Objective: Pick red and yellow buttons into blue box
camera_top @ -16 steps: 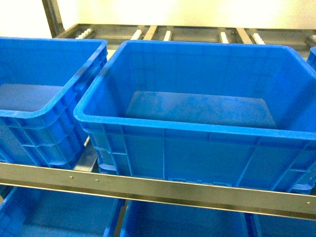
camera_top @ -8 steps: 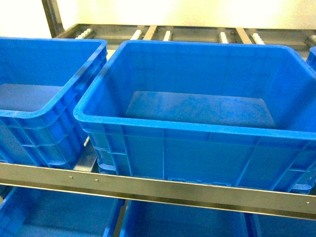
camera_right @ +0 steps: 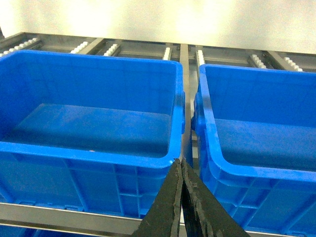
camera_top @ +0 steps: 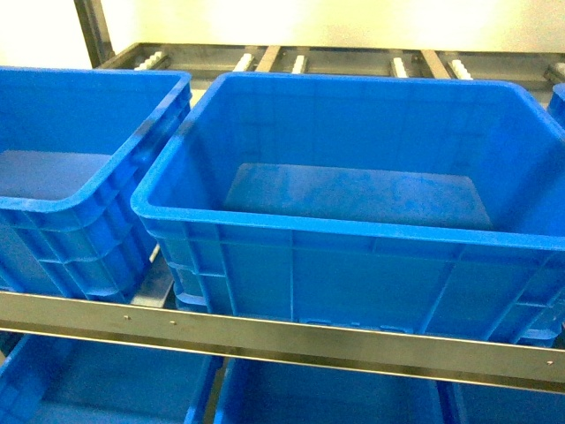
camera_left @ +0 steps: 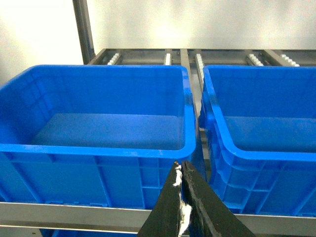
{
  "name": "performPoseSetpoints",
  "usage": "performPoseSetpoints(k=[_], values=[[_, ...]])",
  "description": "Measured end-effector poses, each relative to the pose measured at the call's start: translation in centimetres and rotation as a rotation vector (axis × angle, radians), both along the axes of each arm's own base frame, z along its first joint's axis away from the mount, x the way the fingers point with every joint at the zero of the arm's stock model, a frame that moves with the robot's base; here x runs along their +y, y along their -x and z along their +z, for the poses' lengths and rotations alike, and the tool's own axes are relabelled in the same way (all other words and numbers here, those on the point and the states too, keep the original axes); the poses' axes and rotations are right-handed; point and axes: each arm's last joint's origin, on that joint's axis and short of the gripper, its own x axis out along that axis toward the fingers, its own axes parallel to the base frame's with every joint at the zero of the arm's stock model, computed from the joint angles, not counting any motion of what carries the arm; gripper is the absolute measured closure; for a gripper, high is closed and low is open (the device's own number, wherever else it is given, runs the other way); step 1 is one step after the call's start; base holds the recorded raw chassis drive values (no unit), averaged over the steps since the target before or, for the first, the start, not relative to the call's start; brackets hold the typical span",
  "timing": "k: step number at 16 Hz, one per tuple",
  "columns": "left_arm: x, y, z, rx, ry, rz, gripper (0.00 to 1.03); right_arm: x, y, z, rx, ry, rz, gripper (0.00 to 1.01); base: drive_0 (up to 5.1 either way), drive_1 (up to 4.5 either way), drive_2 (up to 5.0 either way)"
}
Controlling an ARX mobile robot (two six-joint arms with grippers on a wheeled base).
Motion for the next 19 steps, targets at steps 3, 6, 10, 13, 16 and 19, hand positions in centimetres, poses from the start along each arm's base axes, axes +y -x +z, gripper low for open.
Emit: performPoseSetpoints(k=[3, 6, 10, 13, 16, 19], values=[[0.0, 0.6, 0.1, -0.001, 0.000, 0.000, 1.01, 0.0, 0.7, 0.2, -0.005, 0.000, 0.000, 0.99, 0.0, 0.00, 0.0], [0.0, 1.0, 0.1, -0.005, 0.000, 0.000, 1.01, 0.0, 1.0, 0.2, -0.009, 0.000, 0.000, 0.99, 0.0, 0.00, 0.0], [0.0, 1.1, 0.1, -0.003, 0.000, 0.000, 1.01, 0.0, 1.2, 0.2, -0.006, 0.000, 0.000, 0.99, 0.0, 0.00, 0.0], [0.0, 1.3, 0.1, -0.004, 0.000, 0.000, 1.01, 0.0, 1.4, 0.2, -0.008, 0.000, 0.000, 0.99, 0.0, 0.00, 0.0], [0.0, 1.4, 0.1, -0.005, 0.000, 0.000, 1.01, 0.0, 1.5, 0.2, -0.008, 0.000, 0.000, 0.99, 0.0, 0.00, 0.0], [0.0, 1.5, 0.1, -0.004, 0.000, 0.000, 1.01, 0.0, 1.6, 0.2, -0.008, 0.000, 0.000, 0.99, 0.0, 0.00, 0.0]])
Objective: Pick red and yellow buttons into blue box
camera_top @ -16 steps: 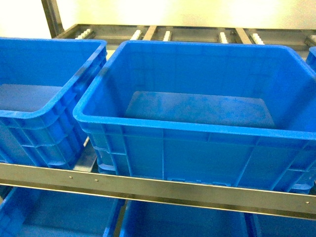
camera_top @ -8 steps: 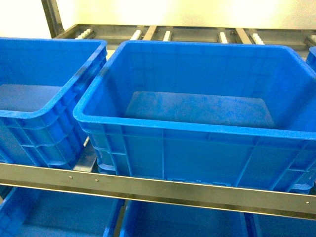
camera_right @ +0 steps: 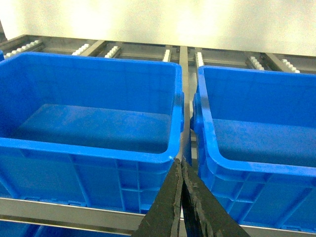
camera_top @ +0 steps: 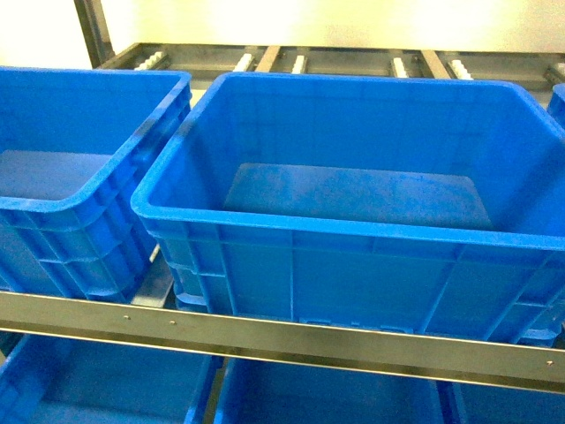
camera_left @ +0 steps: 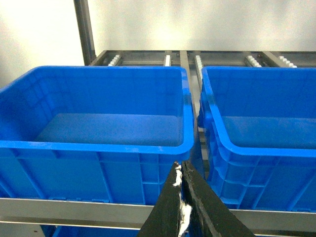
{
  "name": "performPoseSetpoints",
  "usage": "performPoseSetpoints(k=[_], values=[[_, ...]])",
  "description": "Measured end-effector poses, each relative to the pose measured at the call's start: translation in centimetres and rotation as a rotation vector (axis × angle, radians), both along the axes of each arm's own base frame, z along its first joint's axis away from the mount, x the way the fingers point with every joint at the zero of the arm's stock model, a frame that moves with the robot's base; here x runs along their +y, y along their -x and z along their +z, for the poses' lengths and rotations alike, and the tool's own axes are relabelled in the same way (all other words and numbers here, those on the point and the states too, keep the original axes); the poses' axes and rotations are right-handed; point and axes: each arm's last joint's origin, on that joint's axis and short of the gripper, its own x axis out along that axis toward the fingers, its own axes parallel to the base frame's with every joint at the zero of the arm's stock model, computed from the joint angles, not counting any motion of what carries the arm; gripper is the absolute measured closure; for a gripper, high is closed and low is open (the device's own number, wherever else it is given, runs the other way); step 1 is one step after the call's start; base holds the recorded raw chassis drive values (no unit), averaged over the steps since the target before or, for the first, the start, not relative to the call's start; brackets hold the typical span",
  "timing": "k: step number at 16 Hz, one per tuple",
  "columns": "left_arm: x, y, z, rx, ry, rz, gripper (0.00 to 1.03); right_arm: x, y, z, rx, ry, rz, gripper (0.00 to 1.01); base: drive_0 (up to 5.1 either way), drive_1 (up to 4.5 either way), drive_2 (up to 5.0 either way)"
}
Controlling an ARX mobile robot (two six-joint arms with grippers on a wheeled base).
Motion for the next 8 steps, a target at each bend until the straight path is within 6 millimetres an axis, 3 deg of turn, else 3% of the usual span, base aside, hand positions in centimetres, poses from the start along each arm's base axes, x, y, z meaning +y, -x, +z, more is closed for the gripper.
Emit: performPoseSetpoints(k=[8], values=[[0.0, 1.5, -0.4, 0.016, 0.000, -0.001, 1.01, 0.0, 1.7, -0.4, 0.009, 0.000, 0.000, 0.99, 0.0, 0.00, 0.0]])
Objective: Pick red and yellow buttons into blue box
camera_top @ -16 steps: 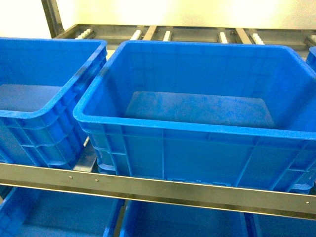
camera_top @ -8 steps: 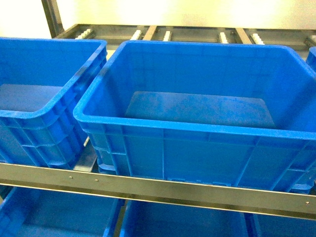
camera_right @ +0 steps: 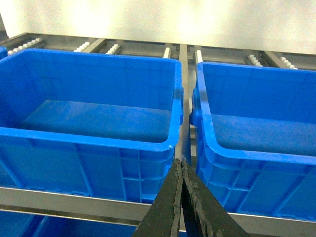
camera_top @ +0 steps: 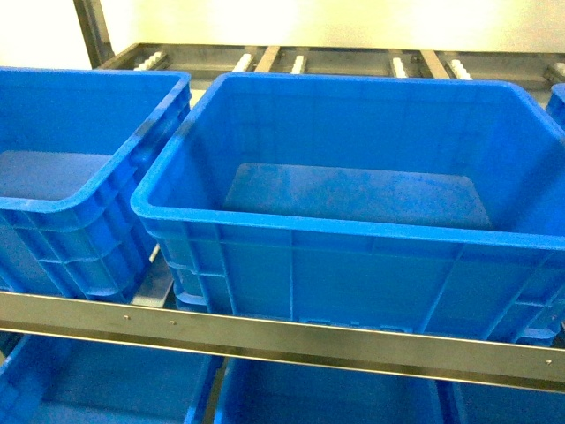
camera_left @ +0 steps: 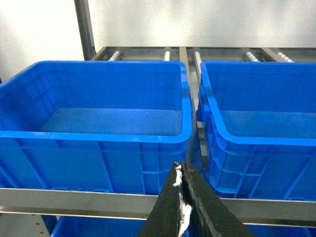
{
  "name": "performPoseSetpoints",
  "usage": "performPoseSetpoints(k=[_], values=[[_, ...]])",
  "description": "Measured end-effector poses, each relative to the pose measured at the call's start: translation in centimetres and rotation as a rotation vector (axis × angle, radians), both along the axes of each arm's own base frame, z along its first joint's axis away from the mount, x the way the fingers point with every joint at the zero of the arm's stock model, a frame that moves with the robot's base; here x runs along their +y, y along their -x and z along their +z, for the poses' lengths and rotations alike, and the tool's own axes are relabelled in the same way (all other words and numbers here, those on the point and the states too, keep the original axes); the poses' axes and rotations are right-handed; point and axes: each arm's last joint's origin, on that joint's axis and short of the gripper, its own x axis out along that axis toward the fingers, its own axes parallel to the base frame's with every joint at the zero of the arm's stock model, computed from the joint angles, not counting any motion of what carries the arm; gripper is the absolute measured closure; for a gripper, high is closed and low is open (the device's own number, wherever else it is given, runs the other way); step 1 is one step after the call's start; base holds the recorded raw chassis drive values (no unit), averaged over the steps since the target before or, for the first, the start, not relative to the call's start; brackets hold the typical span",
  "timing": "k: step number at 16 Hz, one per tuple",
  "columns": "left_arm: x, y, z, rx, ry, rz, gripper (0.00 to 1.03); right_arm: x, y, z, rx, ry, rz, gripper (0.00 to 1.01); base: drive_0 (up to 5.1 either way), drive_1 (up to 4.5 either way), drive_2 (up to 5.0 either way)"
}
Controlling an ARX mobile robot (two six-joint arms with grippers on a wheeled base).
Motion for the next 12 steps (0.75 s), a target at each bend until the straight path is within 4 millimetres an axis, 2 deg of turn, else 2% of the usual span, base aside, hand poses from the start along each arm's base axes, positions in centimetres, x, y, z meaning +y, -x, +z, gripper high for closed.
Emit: performPoseSetpoints(k=[1, 2, 4, 5, 7, 8, 12], values=[[0.00, 0.00, 0.02, -0.002, 0.000, 0.000, 1.01, 0.00, 0.00, -0.01, 0.001, 0.000, 0.000, 0.99, 0.0, 0.00, 0.0], [0.00, 0.00, 0.02, -0.002, 0.000, 0.000, 0.85, 0.00, 0.00, -0.01, 0.001, 0.000, 0.000, 0.91, 0.0, 0.00, 0.0], [0.01, 0.00, 0.02, -0.002, 0.000, 0.001, 0.34, 0.00, 0.00, -0.01, 0.001, 0.000, 0.000, 0.39, 0.0, 0.00, 0.0], [0.00, 0.00, 0.02, -0.002, 0.000, 0.001, 0.18, 0.00, 0.00, -0.01, 0.001, 0.000, 0.000, 0.23, 0.0, 0.00, 0.0], [0.00, 0.00, 0.02, -0.002, 0.000, 0.001, 0.05, 0.00, 0.00, -0.01, 0.001, 0.000, 0.000, 0.10, 0.0, 0.00, 0.0], [0.00, 0.00, 0.02, -0.002, 0.000, 0.000, 0.03, 0.00, 0.00, 0.00, 0.000, 0.000, 0.000, 0.03, 0.0, 0.00, 0.0], [0.00, 0.00, 0.02, -0.002, 0.000, 0.000, 0.05, 0.00, 0.00, -0.01, 0.001, 0.000, 0.000, 0.03, 0.0, 0.00, 0.0]])
